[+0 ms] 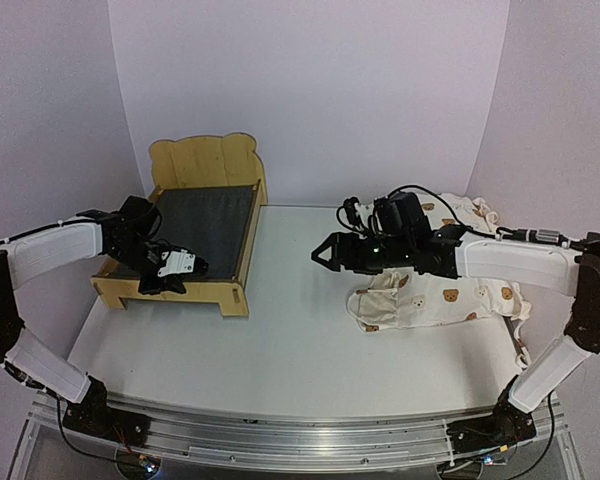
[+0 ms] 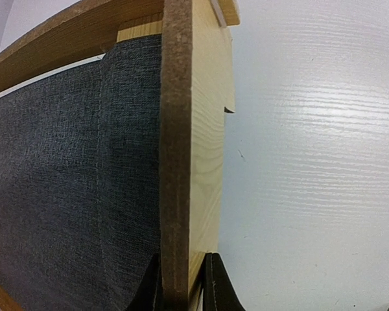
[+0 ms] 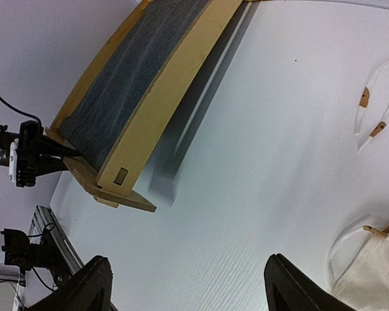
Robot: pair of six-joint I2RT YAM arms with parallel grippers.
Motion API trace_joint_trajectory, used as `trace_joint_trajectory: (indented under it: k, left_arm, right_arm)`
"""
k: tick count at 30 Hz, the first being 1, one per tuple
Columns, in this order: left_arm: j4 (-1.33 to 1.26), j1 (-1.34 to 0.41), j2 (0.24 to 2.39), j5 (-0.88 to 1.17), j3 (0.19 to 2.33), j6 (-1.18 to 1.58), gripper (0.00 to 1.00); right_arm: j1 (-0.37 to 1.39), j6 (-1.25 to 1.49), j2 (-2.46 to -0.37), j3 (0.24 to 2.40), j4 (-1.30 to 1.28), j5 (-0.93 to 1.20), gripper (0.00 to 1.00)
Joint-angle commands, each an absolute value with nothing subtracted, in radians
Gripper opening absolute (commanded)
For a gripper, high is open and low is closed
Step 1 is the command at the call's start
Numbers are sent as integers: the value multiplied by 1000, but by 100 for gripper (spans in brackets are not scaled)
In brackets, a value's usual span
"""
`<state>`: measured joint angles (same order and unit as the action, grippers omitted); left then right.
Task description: Set up the pet bed
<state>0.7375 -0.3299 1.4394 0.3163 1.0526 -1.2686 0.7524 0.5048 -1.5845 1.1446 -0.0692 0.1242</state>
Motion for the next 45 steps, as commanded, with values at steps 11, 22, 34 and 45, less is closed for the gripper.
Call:
trace_joint_trajectory:
  k: [11,22,34,45]
  left_arm:
    - [815,-360,1141,328,809,-1256,0]
    - [876,-396,1136,405,790,-1227,0]
    - [721,-834,1259,387,879,-799,0]
    - [645,-1059,1496,391,1077,-714,0]
  right_arm:
    - [854,727,-1729,1344,-187,-57,79]
    - [911,842,-1978,1633,-218,-112,76]
    - [940,844,-1958,1573,-282,-249,73]
    - [939,748,-1811,1407,-386,-419,73]
